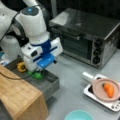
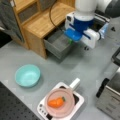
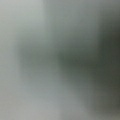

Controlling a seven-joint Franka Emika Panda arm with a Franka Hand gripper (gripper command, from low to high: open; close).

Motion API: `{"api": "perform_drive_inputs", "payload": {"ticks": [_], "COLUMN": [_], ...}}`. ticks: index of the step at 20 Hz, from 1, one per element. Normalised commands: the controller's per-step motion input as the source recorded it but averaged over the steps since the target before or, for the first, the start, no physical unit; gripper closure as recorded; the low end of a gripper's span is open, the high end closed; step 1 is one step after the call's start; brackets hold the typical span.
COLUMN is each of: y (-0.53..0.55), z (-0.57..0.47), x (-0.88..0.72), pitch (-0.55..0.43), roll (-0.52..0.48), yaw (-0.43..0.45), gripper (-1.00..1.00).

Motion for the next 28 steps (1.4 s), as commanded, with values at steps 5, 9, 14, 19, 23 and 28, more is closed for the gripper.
{"api": "perform_drive_inputs", "payload": {"ticks": [5, 9, 14, 19, 23, 28], "y": [0.23, 0.16, -0.02, -0.44, -0.73, -0.47], "z": [0.1, 0.09, 0.07, 0.07, 0.16, 0.19], "x": [0.24, 0.25, 0.21, 0.07, -0.05, 0.02], "pitch": [0.058, 0.072, 0.085, 0.131, 0.177, 0.188], "roll": [0.132, 0.118, 0.064, -0.081, -0.113, -0.1], "yaw": [-0.207, -0.173, -0.101, 0.104, 0.305, 0.276], "gripper": [-1.0, -1.0, -1.0, -1.0, -1.0, -1.0]}}
